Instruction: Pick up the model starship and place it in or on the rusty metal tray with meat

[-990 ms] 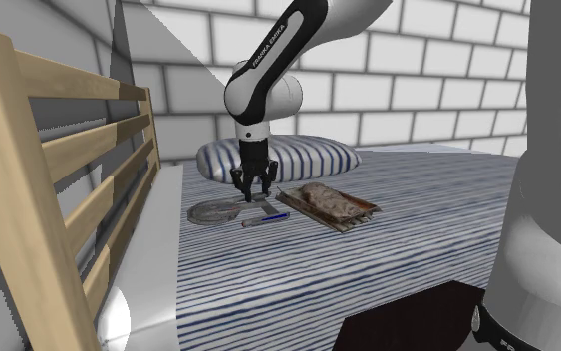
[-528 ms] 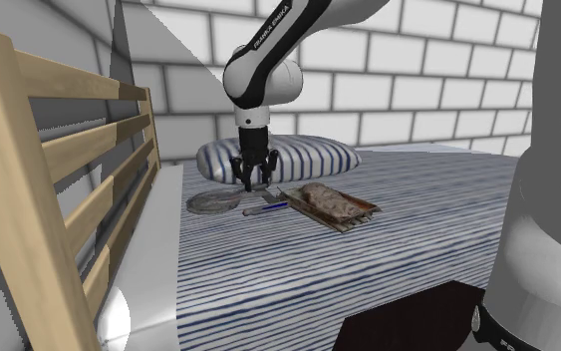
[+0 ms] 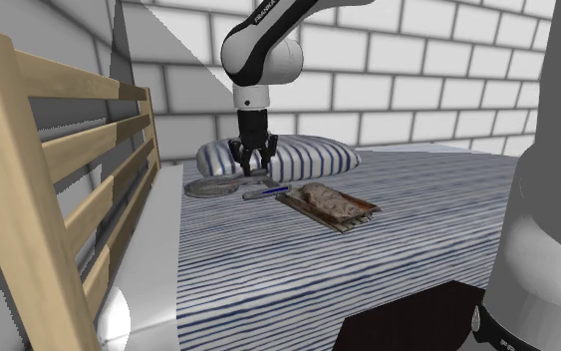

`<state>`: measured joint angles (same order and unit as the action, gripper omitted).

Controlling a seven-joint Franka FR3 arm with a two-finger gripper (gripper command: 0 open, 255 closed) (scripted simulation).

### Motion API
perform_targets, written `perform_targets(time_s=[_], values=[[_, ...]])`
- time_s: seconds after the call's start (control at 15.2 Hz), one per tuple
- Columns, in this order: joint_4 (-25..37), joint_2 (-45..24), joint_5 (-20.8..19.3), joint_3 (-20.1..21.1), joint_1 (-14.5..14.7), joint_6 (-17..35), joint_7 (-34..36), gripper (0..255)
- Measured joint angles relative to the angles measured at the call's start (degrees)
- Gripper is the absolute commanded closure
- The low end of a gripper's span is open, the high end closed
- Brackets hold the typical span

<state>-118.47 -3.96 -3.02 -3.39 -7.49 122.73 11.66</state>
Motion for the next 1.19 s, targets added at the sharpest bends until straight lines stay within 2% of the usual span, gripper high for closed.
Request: perform_targets(time_s=[0.59,1.19], values=[[4.0,2.3,0.0,0.1,0.1,-6.3,-0.2,255],[-5.4,12.1,-1.3,-4.7,-4.3,-6.3,-8.6,255]])
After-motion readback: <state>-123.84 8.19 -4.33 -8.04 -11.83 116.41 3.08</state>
